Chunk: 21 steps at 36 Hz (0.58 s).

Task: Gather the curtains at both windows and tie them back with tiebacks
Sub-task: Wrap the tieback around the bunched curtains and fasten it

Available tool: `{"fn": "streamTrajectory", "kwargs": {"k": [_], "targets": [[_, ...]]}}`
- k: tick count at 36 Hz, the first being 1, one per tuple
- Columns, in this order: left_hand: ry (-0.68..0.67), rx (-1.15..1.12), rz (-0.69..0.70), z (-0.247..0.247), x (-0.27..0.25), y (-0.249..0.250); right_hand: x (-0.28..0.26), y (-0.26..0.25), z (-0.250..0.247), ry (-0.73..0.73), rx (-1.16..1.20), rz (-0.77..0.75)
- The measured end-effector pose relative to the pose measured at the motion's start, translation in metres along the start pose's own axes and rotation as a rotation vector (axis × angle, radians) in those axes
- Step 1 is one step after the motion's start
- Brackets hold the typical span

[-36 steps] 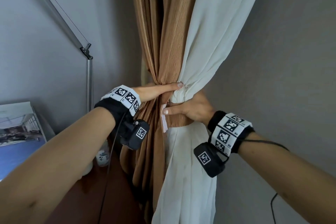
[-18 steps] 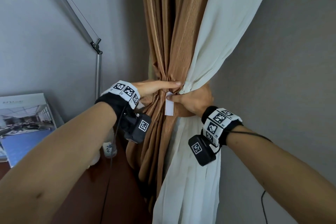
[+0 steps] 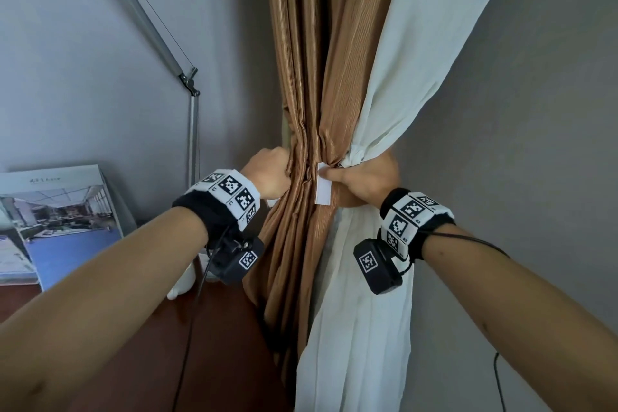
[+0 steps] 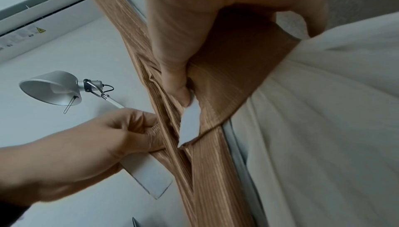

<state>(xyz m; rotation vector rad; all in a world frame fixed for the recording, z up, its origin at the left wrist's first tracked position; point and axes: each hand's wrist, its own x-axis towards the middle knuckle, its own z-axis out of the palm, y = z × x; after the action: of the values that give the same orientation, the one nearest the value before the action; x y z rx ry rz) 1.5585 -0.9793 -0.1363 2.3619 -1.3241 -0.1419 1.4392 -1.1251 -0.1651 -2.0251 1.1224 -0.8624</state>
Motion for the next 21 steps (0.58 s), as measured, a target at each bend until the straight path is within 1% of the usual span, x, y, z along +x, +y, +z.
{"fn": "streamTrajectory", "kwargs": {"k": [3,5,7,9,11,13,16,21], "targets": [[0.049,-0.044,-0.005,0.005,-0.003,-0.005,-0.001,-0.001,-0.001,-0.018,0.01,0.0],[0.089,-0.069,0.026,0.007,-0.005,-0.01,0.0,0.001,0.0,-0.015,0.026,0.007],[0.142,-0.04,0.111,0.01,-0.008,-0.012,0.0,0.003,0.0,-0.026,0.032,-0.01],[0.195,-0.02,0.197,0.015,-0.01,-0.011,-0.004,0.0,-0.005,-0.062,0.058,-0.062],[0.227,-0.042,0.243,0.018,-0.01,-0.01,-0.006,-0.001,-0.009,-0.118,0.101,-0.108],[0.243,-0.107,0.267,0.02,-0.011,-0.01,-0.009,-0.001,-0.013,-0.166,0.141,-0.134],[0.248,-0.158,0.307,0.025,-0.014,-0.009,-0.007,0.001,-0.017,-0.195,0.174,-0.122],[0.19,-0.043,0.421,0.03,-0.015,-0.001,-0.007,0.0,-0.029,-0.212,0.198,-0.121]]}}
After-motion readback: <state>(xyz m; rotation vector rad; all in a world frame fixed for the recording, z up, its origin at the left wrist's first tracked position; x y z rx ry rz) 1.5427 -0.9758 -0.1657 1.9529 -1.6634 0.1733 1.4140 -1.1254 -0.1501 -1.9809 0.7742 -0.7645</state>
